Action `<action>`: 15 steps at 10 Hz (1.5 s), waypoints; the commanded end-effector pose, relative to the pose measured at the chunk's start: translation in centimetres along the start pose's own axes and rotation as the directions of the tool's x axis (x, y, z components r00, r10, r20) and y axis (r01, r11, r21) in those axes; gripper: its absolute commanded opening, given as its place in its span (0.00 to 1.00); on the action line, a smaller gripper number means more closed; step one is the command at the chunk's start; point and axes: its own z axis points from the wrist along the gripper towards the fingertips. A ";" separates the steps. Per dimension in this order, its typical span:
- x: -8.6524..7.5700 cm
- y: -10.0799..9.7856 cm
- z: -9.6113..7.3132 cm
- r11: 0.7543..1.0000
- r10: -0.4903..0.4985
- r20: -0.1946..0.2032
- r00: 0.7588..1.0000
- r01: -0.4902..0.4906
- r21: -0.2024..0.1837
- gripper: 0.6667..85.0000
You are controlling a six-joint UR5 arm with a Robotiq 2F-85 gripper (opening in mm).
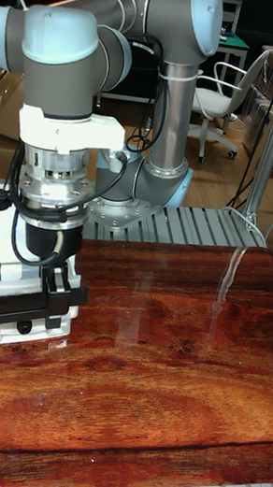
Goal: Take something out of a drawer
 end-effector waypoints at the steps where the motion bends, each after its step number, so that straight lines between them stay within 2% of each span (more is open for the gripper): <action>1: -0.2 -0.5 -0.2 1.000 0.019 0.008 1.000 -0.019 0.010 0.49; 3: -0.5 -0.9 -0.2 1.000 0.015 0.017 1.000 -0.015 0.028 0.49; 5: -0.7 -1.0 -0.2 0.999 0.026 0.026 0.999 -0.027 0.029 0.49; 7: -0.3 -1.1 -0.3 1.000 0.013 0.004 1.000 -0.013 0.025 0.49; 11: -2.0 -3.2 -0.9 0.999 0.009 0.008 1.000 -0.010 0.031 0.49; 15: -2.6 -3.8 -1.1 0.999 0.008 0.008 1.000 -0.008 0.031 0.49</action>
